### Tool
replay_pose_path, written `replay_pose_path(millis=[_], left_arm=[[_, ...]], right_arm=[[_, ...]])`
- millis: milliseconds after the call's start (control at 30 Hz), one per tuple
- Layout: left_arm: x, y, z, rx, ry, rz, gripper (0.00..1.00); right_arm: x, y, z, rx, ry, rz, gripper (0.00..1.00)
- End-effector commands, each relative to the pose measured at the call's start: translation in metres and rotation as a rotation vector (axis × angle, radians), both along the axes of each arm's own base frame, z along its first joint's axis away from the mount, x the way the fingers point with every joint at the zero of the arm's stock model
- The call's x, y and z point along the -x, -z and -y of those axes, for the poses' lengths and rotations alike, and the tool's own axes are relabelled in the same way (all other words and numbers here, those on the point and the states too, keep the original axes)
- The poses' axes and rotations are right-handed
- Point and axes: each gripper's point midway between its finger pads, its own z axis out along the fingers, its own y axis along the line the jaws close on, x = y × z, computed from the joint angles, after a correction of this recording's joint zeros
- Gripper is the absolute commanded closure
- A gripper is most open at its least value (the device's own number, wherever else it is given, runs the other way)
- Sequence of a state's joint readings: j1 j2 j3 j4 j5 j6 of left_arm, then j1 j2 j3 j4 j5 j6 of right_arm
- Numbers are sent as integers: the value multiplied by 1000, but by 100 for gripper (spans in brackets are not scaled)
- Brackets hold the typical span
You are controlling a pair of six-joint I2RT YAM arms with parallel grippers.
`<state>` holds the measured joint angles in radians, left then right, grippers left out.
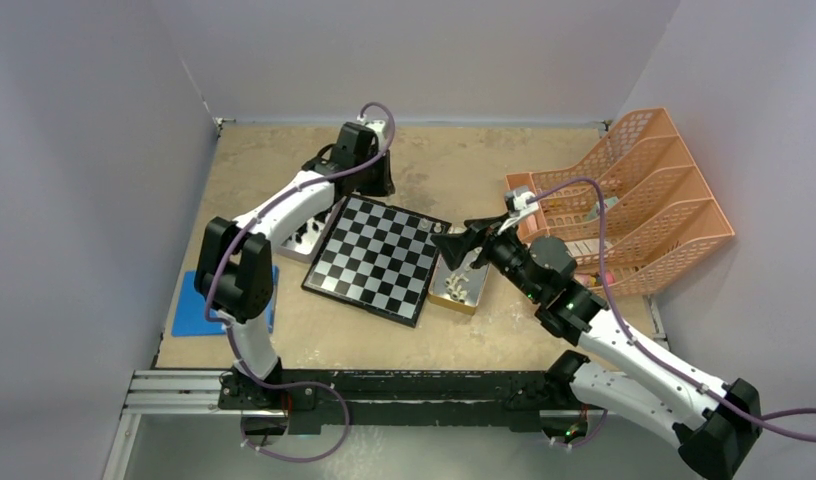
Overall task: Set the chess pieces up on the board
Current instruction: Place the chess piece on the chessboard.
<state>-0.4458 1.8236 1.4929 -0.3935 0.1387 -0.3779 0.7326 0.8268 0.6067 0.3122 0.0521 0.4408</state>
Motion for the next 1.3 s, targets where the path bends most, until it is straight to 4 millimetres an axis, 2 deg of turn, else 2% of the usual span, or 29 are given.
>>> replay_pose_path(millis=[0,200,333,500,800,1267], left_arm=[[-26,-6,0,-36,-53,145,100],[-25,10,4,-11,-55,170,100],[-19,25,15,1,-25,125,100],[-13,43,24,-57,-6,114,100],[-3,45,48,-16,44,107,100],[2,69,56,-25,51,68,100]], right_arm=[[-2,-14,13,-46,61,38,1],[1,-14,14,-29,54,39,1],[0,-14,15,-13,58,40,1],[2,-19,17,-11,58,47,1],[5,-14,26,-27,85,46,1],[5,-19,27,-23,89,57,1]])
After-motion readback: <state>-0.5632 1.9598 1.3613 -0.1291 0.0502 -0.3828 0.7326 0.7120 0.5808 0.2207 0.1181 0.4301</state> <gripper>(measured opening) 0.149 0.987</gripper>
